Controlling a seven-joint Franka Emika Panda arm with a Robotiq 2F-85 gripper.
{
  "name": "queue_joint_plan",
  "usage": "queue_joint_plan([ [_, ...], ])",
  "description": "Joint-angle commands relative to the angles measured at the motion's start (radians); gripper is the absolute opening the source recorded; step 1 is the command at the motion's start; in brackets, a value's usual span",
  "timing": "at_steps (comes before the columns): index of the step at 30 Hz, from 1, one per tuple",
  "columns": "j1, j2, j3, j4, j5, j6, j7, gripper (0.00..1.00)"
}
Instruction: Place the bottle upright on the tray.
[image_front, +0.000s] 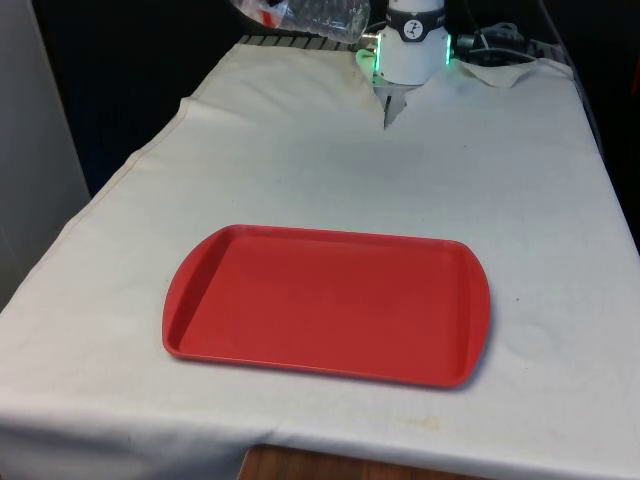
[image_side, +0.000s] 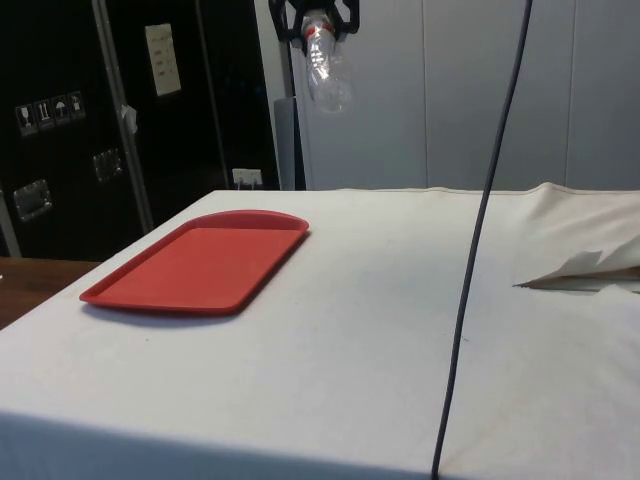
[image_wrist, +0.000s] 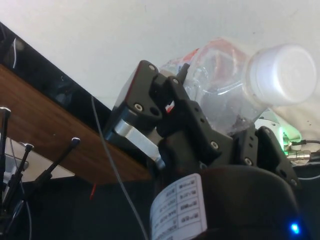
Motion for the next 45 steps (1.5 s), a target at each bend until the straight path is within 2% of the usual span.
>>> queue_joint_plan([
  [1, 0.002, -0.004, 0.000, -0.001, -0.003, 0.001, 0.003, 0.34],
  [5, 0.006, -0.007, 0.002, -0.006, -0.005, 0.011, 0.006, 0.34],
  [6, 0.001, 0.000, 0.003, 0.001, 0.000, 0.000, 0.000, 0.34],
  [7, 0.007, -0.009, 0.003, -0.007, -0.006, 0.013, 0.006, 0.34],
  [12, 0.016, -0.015, 0.005, -0.014, -0.015, 0.033, 0.011, 0.34],
  [13, 0.006, 0.000, 0.006, -0.001, -0.004, 0.005, 0.001, 0.34],
  [14, 0.018, -0.017, 0.006, -0.016, -0.017, 0.036, 0.012, 0.34],
  [15, 0.020, -0.019, 0.008, -0.018, -0.020, 0.040, 0.014, 0.34],
  [21, 0.022, -0.035, 0.022, -0.038, -0.051, 0.084, 0.022, 0.34],
  [22, 0.013, -0.023, 0.024, -0.027, -0.039, 0.056, 0.011, 0.34],
  [23, 0.022, -0.038, 0.026, -0.042, -0.056, 0.093, 0.025, 0.34],
  [30, 0.021, -0.061, 0.046, -0.070, -0.098, 0.148, 0.039, 0.34],
  [31, 0.013, -0.048, 0.048, -0.058, -0.086, 0.122, 0.029, 0.34],
  [32, 0.021, -0.063, 0.048, -0.073, -0.102, 0.155, 0.040, 0.34],
  [39, 0.021, -0.087, 0.068, -0.104, -0.146, 0.211, 0.056, 0.34],
  [40, 0.013, -0.080, 0.072, -0.099, -0.142, 0.194, 0.048, 0.34],
  [41, 0.020, -0.094, 0.072, -0.113, -0.158, 0.225, 0.061, 0.34],
  [45, 0.020, -0.107, 0.082, -0.131, -0.181, 0.254, 0.070, 0.34],
])
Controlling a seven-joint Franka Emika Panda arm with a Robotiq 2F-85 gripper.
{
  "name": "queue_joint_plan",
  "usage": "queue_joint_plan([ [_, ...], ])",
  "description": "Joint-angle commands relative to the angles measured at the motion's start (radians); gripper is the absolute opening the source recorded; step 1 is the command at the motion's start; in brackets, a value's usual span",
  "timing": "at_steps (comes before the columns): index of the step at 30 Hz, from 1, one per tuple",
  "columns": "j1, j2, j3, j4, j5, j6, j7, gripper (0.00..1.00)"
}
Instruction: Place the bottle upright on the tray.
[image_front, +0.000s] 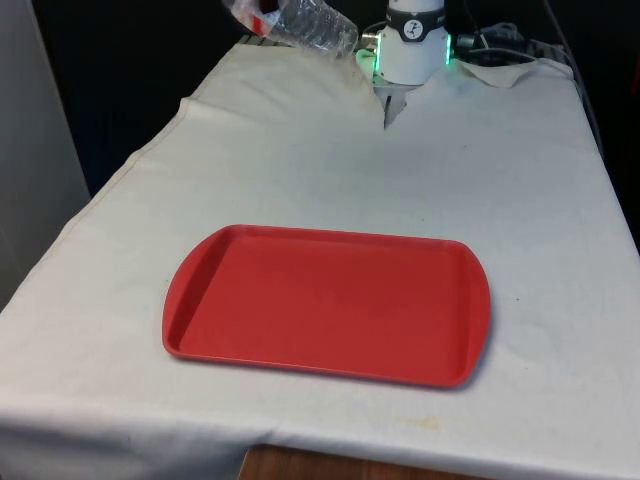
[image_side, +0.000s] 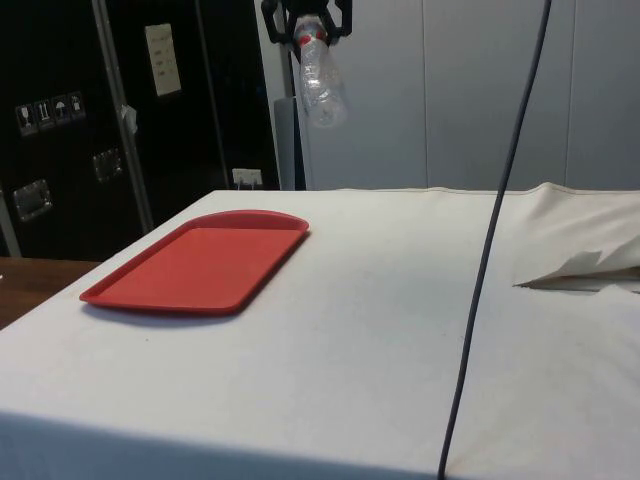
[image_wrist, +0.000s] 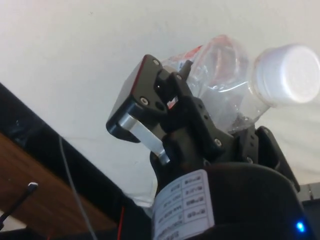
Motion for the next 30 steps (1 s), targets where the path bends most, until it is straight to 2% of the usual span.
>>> queue_joint_plan([
  [1, 0.007, -0.012, 0.000, -0.014, -0.015, 0.030, 0.012, 0.34],
  [3, 0.006, -0.019, 0.005, -0.023, -0.028, 0.045, 0.017, 0.34],
  [4, 0.000, -0.007, 0.005, -0.010, -0.012, 0.016, 0.005, 0.34],
  [5, 0.006, -0.026, 0.010, -0.033, -0.041, 0.061, 0.023, 0.34],
  [13, 0.005, -0.058, 0.030, -0.076, -0.099, 0.129, 0.051, 0.34],
  [14, 0.000, -0.047, 0.030, -0.065, -0.085, 0.106, 0.039, 0.34],
  [15, 0.005, -0.061, 0.032, -0.081, -0.106, 0.137, 0.055, 0.34],
  [23, 0.004, -0.091, 0.050, -0.123, -0.167, 0.202, 0.087, 0.34],
  [24, 0.000, -0.081, 0.051, -0.113, -0.153, 0.181, 0.075, 0.34],
  [25, 0.004, -0.094, 0.052, -0.128, -0.174, 0.209, 0.091, 0.34],
  [30, 0.003, -0.115, 0.063, -0.156, -0.218, 0.251, 0.116, 0.34],
])
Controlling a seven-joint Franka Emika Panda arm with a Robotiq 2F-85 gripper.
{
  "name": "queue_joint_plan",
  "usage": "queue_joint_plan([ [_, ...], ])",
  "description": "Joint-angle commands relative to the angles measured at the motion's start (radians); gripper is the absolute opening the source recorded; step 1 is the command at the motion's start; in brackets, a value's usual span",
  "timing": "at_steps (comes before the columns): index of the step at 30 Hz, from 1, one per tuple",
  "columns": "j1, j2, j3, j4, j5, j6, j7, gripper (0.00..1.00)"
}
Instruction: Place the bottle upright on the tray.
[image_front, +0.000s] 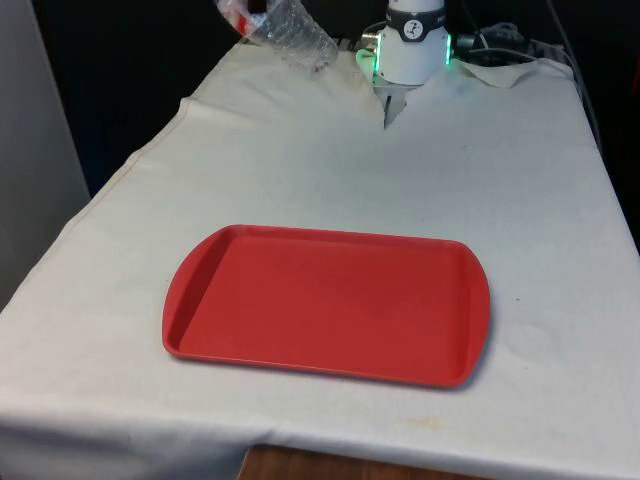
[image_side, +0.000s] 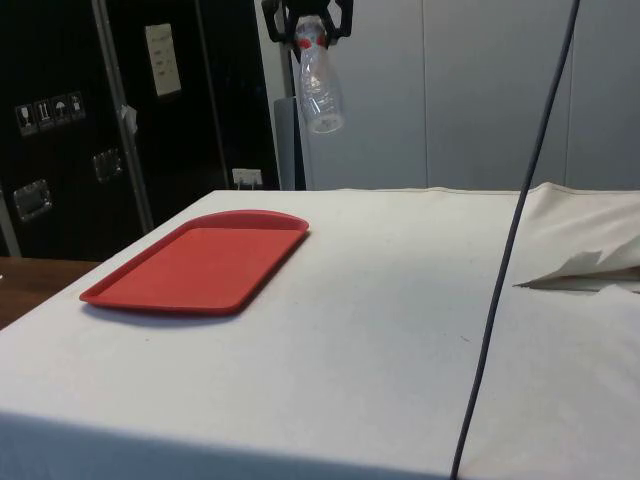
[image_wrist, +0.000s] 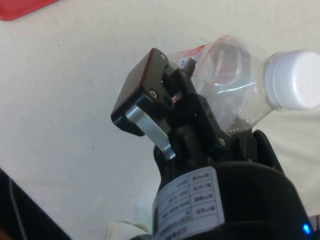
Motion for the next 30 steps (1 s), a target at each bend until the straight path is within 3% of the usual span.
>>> queue_joint_plan([
  [1, 0.003, -0.012, 0.001, -0.013, -0.020, 0.026, 0.016, 0.34],
  [4, 0.003, -0.021, 0.006, -0.026, -0.043, 0.047, 0.029, 0.34],
  [5, 0.000, -0.010, 0.005, -0.014, -0.022, 0.021, 0.012, 0.34],
  [6, 0.002, -0.024, 0.008, -0.031, -0.050, 0.054, 0.034, 0.34],
  [11, 0.002, -0.044, 0.018, -0.059, -0.101, 0.096, 0.065, 0.34],
  [16, 0.000, -0.051, 0.025, -0.072, -0.125, 0.107, 0.076, 0.34],
  [23, 0.000, -0.079, 0.035, -0.110, -0.205, 0.168, 0.130, 0.34],
  [24, 0.000, -0.071, 0.034, -0.102, -0.185, 0.149, 0.113, 0.34],
  [26, -0.001, -0.086, 0.039, -0.120, -0.231, 0.182, 0.147, 0.34],
  [30, -0.001, -0.096, 0.044, -0.135, -0.267, 0.203, 0.171, 0.34],
])
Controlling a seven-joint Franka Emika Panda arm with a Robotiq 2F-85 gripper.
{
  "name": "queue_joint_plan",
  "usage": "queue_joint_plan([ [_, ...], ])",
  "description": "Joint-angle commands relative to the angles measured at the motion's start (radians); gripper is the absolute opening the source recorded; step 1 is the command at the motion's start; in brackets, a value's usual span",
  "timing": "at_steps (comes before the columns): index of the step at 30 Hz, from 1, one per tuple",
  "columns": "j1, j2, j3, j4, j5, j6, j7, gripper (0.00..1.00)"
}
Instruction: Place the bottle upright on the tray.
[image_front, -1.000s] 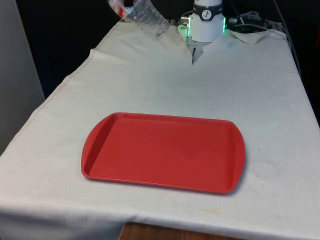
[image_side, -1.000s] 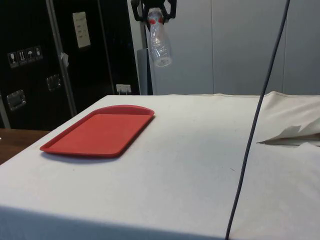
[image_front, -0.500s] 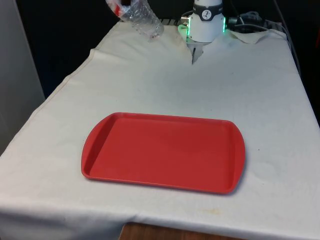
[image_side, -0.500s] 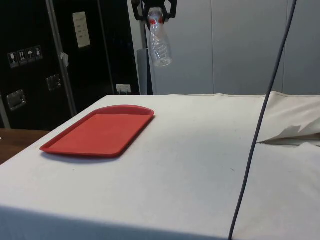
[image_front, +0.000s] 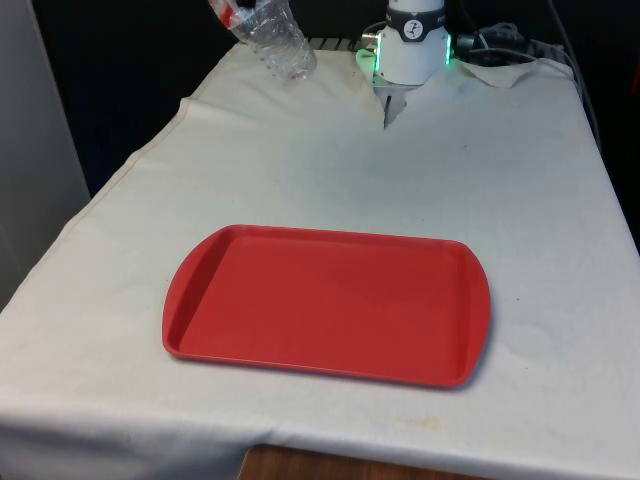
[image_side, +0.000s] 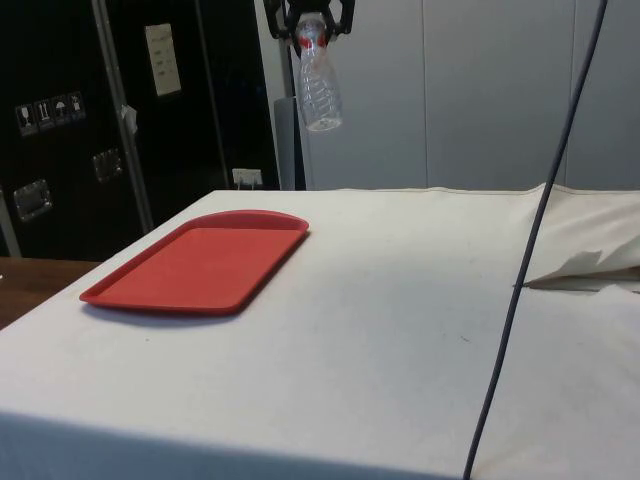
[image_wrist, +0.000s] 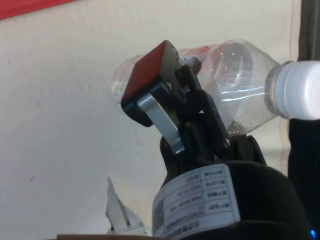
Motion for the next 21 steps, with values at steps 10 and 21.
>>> queue_joint_plan([
  [10, -0.002, -0.023, 0.010, -0.030, -0.072, 0.048, 0.054, 0.34],
  [21, 0.000, -0.016, 0.011, -0.024, -0.064, 0.037, 0.045, 0.34],
])
